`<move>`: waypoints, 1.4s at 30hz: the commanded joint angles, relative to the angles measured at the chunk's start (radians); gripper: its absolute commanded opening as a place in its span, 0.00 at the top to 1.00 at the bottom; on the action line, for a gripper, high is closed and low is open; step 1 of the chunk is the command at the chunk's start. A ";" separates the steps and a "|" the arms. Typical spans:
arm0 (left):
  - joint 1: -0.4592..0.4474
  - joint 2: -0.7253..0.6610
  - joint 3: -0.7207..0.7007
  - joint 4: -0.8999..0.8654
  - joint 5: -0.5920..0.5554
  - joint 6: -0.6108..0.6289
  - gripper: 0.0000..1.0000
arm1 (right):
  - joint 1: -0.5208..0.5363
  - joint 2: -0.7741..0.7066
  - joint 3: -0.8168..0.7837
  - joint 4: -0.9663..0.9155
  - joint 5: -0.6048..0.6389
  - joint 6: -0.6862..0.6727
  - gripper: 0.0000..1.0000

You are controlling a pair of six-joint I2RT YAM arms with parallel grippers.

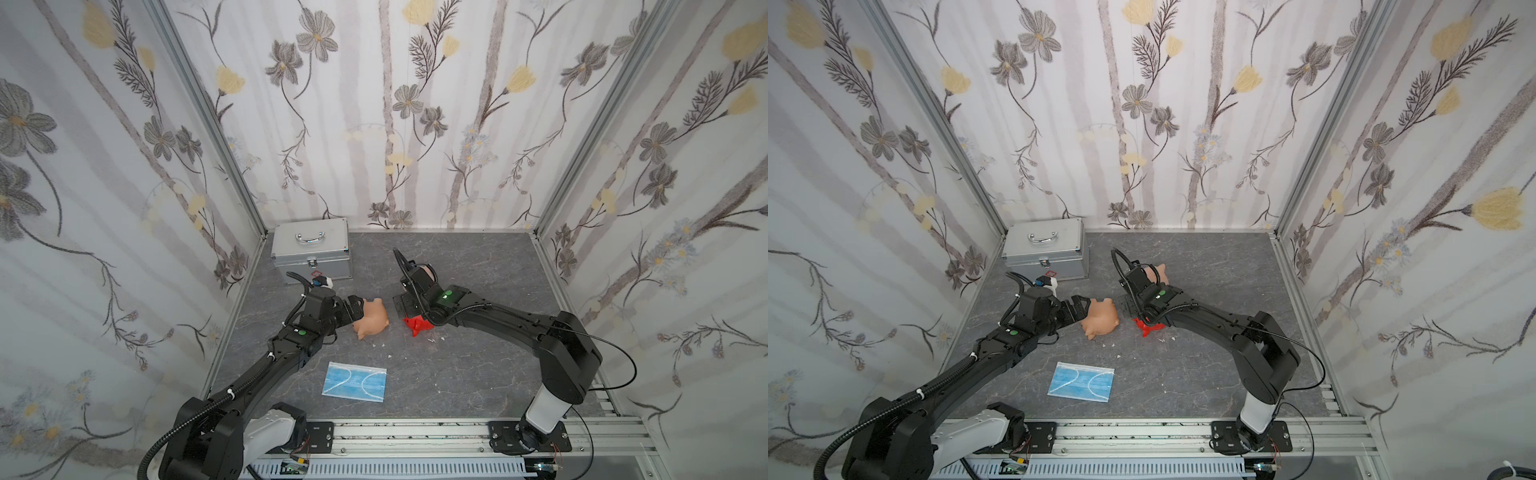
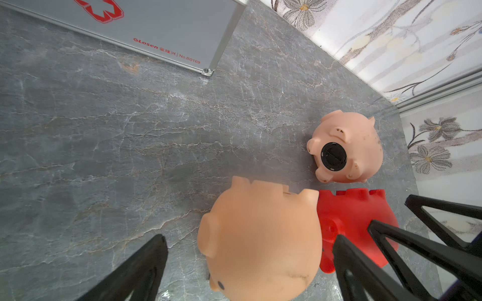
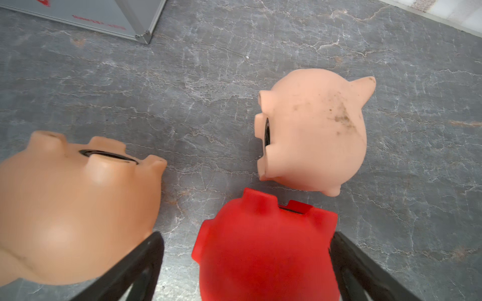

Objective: Open piggy banks
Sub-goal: Move the piggy bank to the center of the board.

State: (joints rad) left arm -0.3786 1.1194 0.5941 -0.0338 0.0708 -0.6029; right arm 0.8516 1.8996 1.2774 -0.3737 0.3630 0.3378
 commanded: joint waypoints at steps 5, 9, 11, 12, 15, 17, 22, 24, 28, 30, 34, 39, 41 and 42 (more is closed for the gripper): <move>0.000 0.011 -0.005 -0.010 -0.019 -0.015 0.00 | -0.009 0.033 0.021 -0.051 0.062 0.050 0.00; 0.000 0.021 0.000 -0.011 -0.014 -0.015 0.00 | -0.027 0.039 0.021 -0.073 0.072 0.078 0.00; 0.000 0.023 -0.001 -0.011 -0.007 -0.015 0.00 | -0.039 0.032 0.005 -0.069 0.065 0.091 0.00; 0.000 0.023 -0.002 -0.011 -0.008 -0.016 0.00 | -0.047 0.029 -0.002 -0.064 0.058 0.092 0.00; -0.001 0.028 -0.004 -0.007 -0.008 -0.018 0.00 | -0.069 0.027 -0.017 -0.061 0.038 0.093 0.00; 0.000 0.035 -0.003 -0.004 0.001 -0.017 0.00 | -0.093 0.020 -0.029 -0.063 0.041 0.099 0.00; 0.000 0.052 -0.004 0.003 0.015 -0.019 0.00 | -0.155 -0.021 -0.084 -0.051 0.036 0.136 0.00; 0.000 0.061 -0.001 0.013 0.023 -0.020 0.00 | -0.184 -0.039 -0.108 -0.047 0.034 0.145 0.00; 0.000 0.072 0.005 0.015 0.044 -0.020 0.00 | -0.227 -0.076 -0.146 -0.035 0.031 0.148 0.00; -0.002 0.071 0.004 0.014 0.049 -0.018 0.00 | -0.226 -0.098 -0.156 -0.016 0.019 0.138 0.00; -0.012 0.058 0.007 0.013 0.055 -0.011 0.00 | -0.180 -0.183 -0.172 0.068 0.013 0.087 0.00; -0.089 0.027 0.007 -0.037 0.003 0.003 0.00 | -0.132 -0.253 -0.210 0.261 -0.199 0.061 0.00; -0.130 0.002 -0.007 -0.045 -0.032 0.003 0.00 | -0.130 -0.223 -0.182 0.294 -0.312 0.088 0.03; -0.147 -0.007 -0.014 -0.053 -0.049 0.003 0.00 | -0.127 -0.202 -0.160 0.297 -0.346 0.091 0.04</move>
State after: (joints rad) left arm -0.4961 1.1309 0.5903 -0.0628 0.0841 -0.6018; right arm 0.7181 1.6665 1.0866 -0.1997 0.1974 0.4160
